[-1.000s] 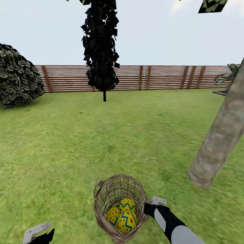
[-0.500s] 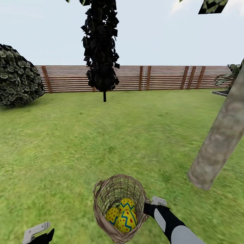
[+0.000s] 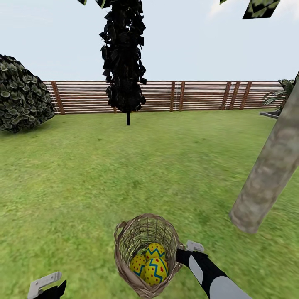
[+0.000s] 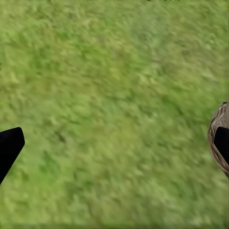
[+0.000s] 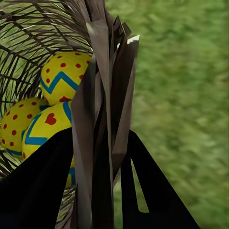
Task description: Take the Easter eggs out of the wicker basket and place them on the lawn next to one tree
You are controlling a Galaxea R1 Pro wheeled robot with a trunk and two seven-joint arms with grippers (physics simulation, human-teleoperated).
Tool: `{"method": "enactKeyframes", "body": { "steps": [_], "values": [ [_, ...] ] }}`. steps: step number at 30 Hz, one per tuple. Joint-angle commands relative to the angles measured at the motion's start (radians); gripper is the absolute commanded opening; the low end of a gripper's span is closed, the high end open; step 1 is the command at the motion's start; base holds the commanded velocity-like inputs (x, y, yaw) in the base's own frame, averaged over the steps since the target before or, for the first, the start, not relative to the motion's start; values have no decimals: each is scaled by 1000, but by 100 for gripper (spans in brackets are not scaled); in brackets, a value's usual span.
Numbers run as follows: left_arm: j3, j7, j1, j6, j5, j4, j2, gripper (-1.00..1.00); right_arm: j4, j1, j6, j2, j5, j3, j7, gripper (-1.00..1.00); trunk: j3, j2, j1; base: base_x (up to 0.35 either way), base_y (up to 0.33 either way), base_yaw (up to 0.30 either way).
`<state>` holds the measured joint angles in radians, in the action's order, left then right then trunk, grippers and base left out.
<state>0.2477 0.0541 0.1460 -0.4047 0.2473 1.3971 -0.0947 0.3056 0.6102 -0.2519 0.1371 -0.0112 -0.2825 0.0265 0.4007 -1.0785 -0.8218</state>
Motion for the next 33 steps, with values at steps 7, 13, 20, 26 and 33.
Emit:
{"method": "enactKeyframes", "body": {
  "steps": [7,13,20,26,33],
  "values": [
    [-1,5,0,-5,10,2,0,100,3,0,-6,1,4,-4,1,-100,-21,49,27,0,0,0],
    [-1,6,0,-5,10,2,0,100,3,0,-6,1,4,-4,1,-100,-40,91,50,0,0,0],
    [-1,5,0,-5,10,2,0,100,2,0,-6,1,4,-4,1,-100,-62,140,77,0,0,0],
    [-1,4,0,-5,11,2,0,100,2,0,-6,1,4,-4,0,-100,-81,182,100,0,0,0],
    [-1,4,0,-5,11,2,0,100,2,0,-6,1,4,-4,0,-100,-103,231,127,0,0,0]
  ]
}}
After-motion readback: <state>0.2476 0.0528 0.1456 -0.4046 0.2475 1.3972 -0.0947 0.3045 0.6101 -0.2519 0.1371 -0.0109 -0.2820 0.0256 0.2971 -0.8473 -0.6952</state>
